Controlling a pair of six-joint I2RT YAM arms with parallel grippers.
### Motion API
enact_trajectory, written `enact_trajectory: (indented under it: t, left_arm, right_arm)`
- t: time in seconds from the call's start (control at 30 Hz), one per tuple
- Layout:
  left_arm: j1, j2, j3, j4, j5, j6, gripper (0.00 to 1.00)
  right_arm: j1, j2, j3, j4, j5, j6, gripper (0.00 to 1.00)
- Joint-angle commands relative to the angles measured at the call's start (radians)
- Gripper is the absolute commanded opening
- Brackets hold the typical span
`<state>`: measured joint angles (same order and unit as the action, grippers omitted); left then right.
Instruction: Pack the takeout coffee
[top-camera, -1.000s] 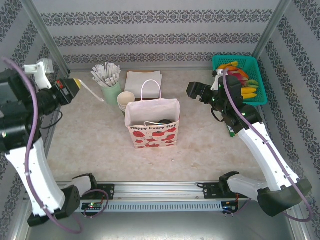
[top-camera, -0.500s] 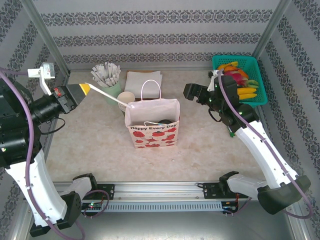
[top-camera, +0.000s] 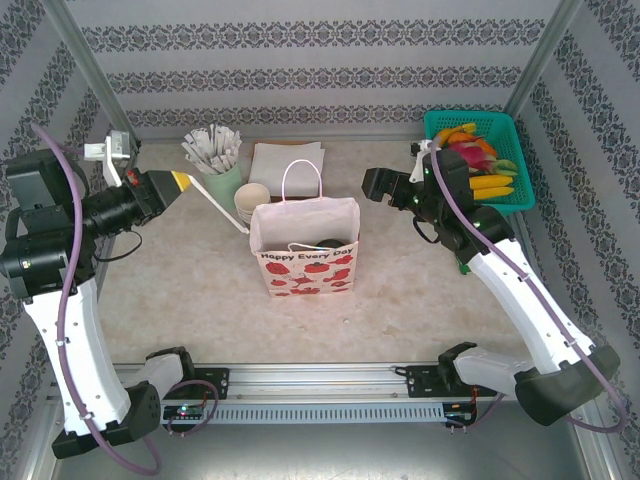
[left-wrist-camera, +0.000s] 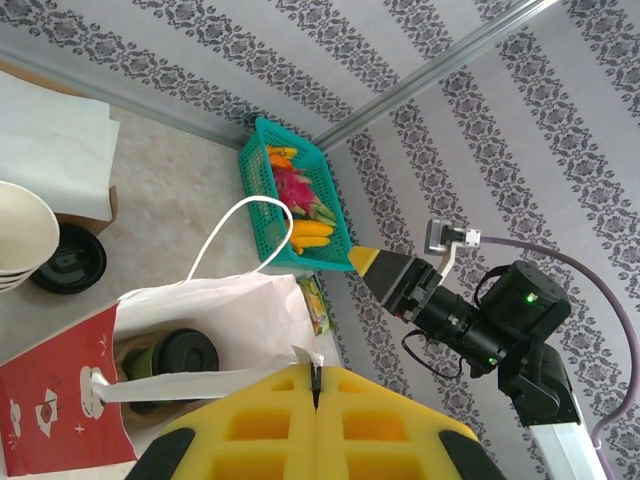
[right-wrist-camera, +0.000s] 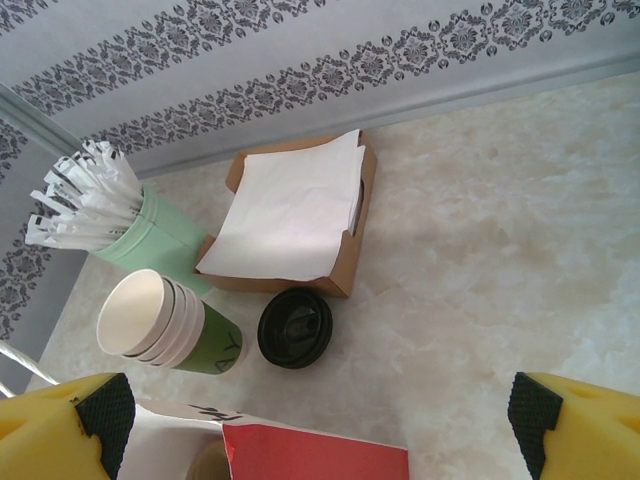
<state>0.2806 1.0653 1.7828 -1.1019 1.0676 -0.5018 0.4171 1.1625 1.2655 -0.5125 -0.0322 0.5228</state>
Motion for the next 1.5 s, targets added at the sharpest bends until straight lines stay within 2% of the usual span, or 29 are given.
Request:
enact_trajectory:
  t: [0.0,0.17,0.3,0.47,0.57,0.77,1.03,1.17,1.23,1.27,1.33,1.4,1.47]
  left_arm:
    - [-0.012,-0.003,0.038,0.044,-0.015,0.024,0.00]
    - [-0.015,0.008,0.053,0.085,-0.004,-0.001,0.00]
    - [-0.050,0.003,0.048,0.101,-0.008,-0.016,0.00]
    - [-0.180,0.007,-0.028,0.132,-0.067,-0.026,0.00]
    - [-0.286,0.042,-0.026,0.058,-0.191,0.032,0.00]
    - [-0.392,0.105,-0.015,-0.058,-0.376,0.153,0.00]
    - [-0.648,0.284,0.095,-0.248,-0.692,0.284,0.00]
    - [-0.798,0.405,0.148,-0.269,-0.716,0.322,0.01]
    - [-0.856,0.467,0.168,-0.268,-0.716,0.332,0.08]
    - [-0.883,0.498,0.178,-0.264,-0.700,0.339,0.16]
    - [-0.920,0.536,0.203,-0.253,-0.661,0.363,0.48]
    - [-0.933,0.523,0.206,-0.226,-0.668,0.378,0.70]
    - [-0.930,0.453,0.162,-0.175,-0.750,0.370,0.92]
  right_arm:
    - [0.015,0.011,0.033,-0.010,0.005,-0.022,0.98]
    - [0.020,0.013,0.032,-0.013,0.009,-0.030,0.98]
    - [0.022,0.017,0.032,-0.015,0.014,-0.033,0.98]
    - [0.027,0.029,0.035,-0.012,0.013,-0.032,0.98]
    - [0.032,0.035,0.040,-0.017,0.010,-0.034,0.98]
    - [0.038,0.028,0.037,-0.039,0.026,-0.053,0.98]
    - [0.040,0.016,0.026,-0.061,0.039,-0.070,0.98]
    - [0.042,0.015,0.016,-0.061,0.041,-0.072,0.98]
    - [0.042,0.015,0.011,-0.062,0.034,-0.073,0.98]
    - [0.042,0.014,0.008,-0.063,0.026,-0.073,0.98]
    - [0.042,0.017,0.002,-0.063,-0.003,-0.074,0.98]
    - [0.041,0.023,-0.004,-0.070,-0.045,-0.080,0.98]
    - [0.041,0.033,-0.014,-0.082,-0.094,-0.081,0.98]
